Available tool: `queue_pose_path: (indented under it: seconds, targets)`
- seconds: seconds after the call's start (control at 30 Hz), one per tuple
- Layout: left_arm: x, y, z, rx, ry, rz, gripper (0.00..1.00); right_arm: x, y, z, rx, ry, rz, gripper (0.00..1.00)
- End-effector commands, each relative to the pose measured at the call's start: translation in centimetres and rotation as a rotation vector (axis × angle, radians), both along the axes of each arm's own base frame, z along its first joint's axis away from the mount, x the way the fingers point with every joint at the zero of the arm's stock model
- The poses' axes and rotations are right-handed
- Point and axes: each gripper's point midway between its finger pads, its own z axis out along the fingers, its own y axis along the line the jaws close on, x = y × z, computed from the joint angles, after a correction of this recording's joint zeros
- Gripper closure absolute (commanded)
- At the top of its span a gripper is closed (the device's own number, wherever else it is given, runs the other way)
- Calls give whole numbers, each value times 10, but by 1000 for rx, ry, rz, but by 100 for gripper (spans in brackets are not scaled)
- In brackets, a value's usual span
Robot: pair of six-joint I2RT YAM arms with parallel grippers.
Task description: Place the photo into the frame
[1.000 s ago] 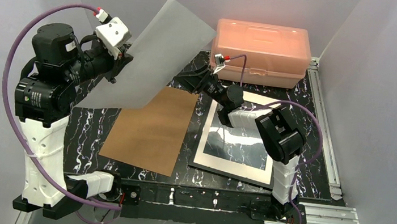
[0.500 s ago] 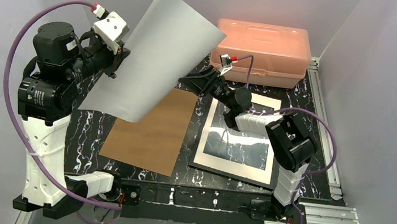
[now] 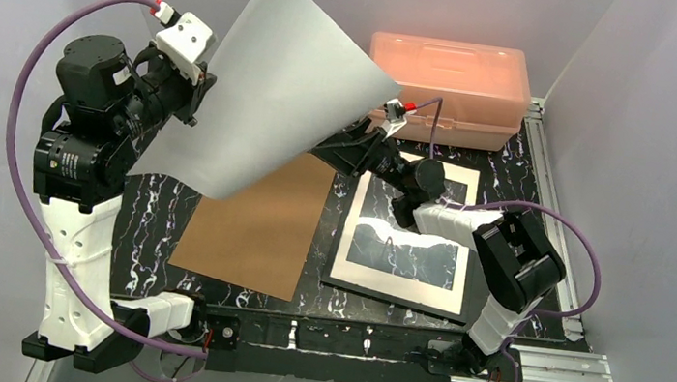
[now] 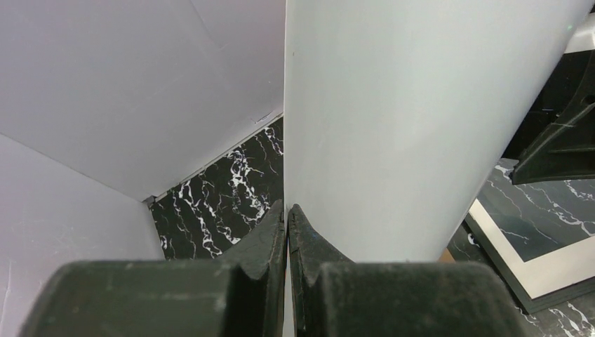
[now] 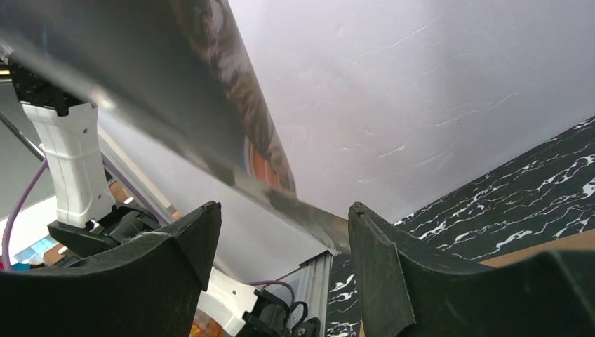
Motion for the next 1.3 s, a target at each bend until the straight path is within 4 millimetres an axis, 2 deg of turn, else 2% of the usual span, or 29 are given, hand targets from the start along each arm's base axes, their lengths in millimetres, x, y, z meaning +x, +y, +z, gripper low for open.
queue_pose_path:
  seconds: [0.0,0.17,0.3,0.6,0.73,0.93,1.07,1.27]
  targets:
    - [-5,1,11,-20,-29,8,100,-46,-25,54,175,-253,51,26]
    - [-8,1,26,-41,-66,11,100,-51,-19,38,121,-235,59,27]
    - [-10,2,34,-54,-85,20,100,-56,-20,37,99,-251,42,27]
    - [-11,-4,36,-92,-74,2,100,-61,-24,58,89,-304,-37,27]
    - [-10,-5,34,-109,-55,5,100,-59,-22,66,95,-304,-47,31]
    - [-14,-11,38,-148,-41,-18,100,-40,-18,53,55,-243,-126,35]
    - [-17,-14,41,-176,-27,-31,100,-20,-14,45,34,-193,-199,41]
    - [-25,-22,45,-213,4,-69,100,1,-9,49,14,-220,-304,43]
